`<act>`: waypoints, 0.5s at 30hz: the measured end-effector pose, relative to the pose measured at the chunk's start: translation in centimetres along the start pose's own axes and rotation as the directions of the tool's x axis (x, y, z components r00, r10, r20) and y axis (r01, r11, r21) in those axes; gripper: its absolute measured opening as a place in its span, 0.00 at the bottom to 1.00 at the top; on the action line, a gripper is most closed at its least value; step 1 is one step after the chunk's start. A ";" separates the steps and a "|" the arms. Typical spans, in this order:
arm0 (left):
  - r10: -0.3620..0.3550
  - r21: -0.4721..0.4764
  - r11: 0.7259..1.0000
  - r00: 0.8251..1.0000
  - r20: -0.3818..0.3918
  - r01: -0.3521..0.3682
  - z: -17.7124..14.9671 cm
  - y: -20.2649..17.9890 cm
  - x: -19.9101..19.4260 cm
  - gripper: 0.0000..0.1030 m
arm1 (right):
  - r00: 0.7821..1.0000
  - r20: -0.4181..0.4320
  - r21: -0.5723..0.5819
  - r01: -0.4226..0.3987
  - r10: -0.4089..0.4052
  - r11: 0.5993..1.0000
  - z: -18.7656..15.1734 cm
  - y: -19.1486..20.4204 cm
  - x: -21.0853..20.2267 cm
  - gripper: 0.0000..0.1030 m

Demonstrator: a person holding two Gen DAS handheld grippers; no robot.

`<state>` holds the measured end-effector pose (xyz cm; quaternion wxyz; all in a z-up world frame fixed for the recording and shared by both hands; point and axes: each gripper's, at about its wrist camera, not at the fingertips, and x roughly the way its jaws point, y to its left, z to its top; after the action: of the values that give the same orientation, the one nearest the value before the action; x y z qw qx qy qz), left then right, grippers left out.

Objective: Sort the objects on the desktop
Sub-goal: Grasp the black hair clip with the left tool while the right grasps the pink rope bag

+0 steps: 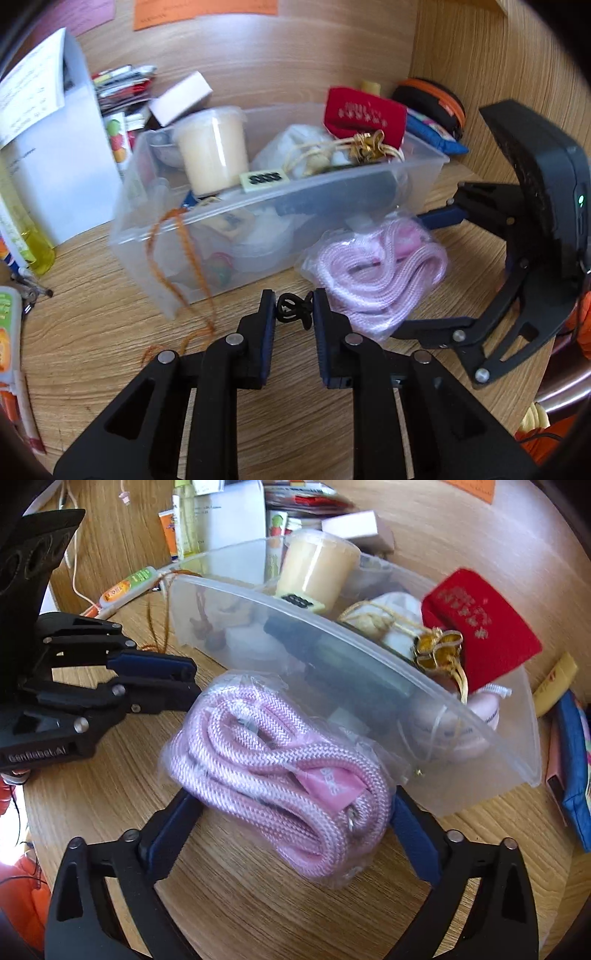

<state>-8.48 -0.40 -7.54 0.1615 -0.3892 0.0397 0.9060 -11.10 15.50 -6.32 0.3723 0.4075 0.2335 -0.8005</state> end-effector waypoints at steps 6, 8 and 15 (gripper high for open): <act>-0.001 -0.063 0.998 0.999 0.038 0.003 -0.7 1.8 -1.4 0.19 | 1.000 0.018 -0.027 -0.020 0.020 0.999 -0.9 1.0 -1.1 0.64; 0.000 -0.076 0.997 0.999 0.051 0.004 -0.8 2.0 -1.5 0.19 | 0.999 -0.001 -0.031 -0.045 0.045 0.998 -1.2 1.4 -1.6 0.59; 0.010 -0.085 0.996 0.996 0.093 -0.002 -1.6 2.4 -3.3 0.19 | 0.998 -0.051 -0.076 -0.046 0.042 0.996 -3.5 2.9 -3.1 0.65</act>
<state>-6.04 -3.82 -6.43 0.1437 -0.3529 -0.0050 0.9246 -5.95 17.36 -5.91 0.3994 0.4173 0.2643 -0.7723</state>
